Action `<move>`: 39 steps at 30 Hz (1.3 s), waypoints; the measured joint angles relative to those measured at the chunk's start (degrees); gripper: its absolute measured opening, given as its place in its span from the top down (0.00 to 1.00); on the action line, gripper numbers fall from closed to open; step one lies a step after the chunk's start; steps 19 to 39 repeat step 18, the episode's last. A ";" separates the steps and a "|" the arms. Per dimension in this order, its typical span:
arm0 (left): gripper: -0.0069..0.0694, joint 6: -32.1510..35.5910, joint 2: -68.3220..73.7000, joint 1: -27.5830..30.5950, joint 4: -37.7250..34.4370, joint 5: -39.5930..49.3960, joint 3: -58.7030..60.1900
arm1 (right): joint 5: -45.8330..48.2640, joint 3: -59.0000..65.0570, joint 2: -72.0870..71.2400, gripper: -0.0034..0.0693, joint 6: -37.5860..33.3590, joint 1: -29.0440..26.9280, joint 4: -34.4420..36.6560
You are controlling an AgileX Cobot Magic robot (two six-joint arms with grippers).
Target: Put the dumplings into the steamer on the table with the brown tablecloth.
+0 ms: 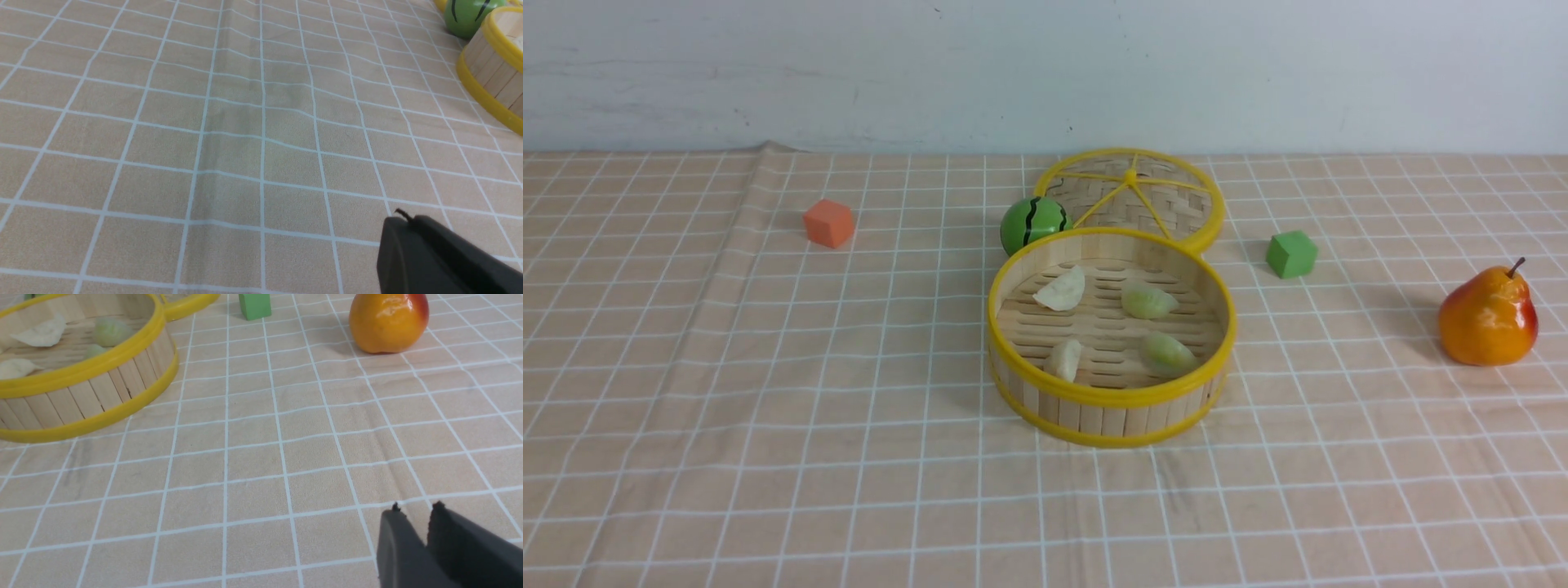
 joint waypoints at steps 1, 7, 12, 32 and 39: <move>0.93 0.00 0.00 0.00 0.00 0.00 0.00 | 0.00 0.00 0.00 0.79 0.00 0.00 0.00; 0.93 0.00 0.00 0.00 -0.04 0.00 0.00 | 0.00 0.00 0.00 0.78 0.00 0.00 0.00; 0.93 0.00 0.00 0.00 -0.10 0.00 0.00 | 0.00 0.00 0.00 0.78 0.00 0.00 0.00; 0.92 0.00 0.00 0.00 -0.10 0.00 0.00 | 0.00 0.00 0.00 0.78 0.00 0.00 0.00; 0.92 0.00 0.00 0.00 -0.10 0.00 0.00 | 0.00 0.00 0.00 0.78 0.00 0.00 0.00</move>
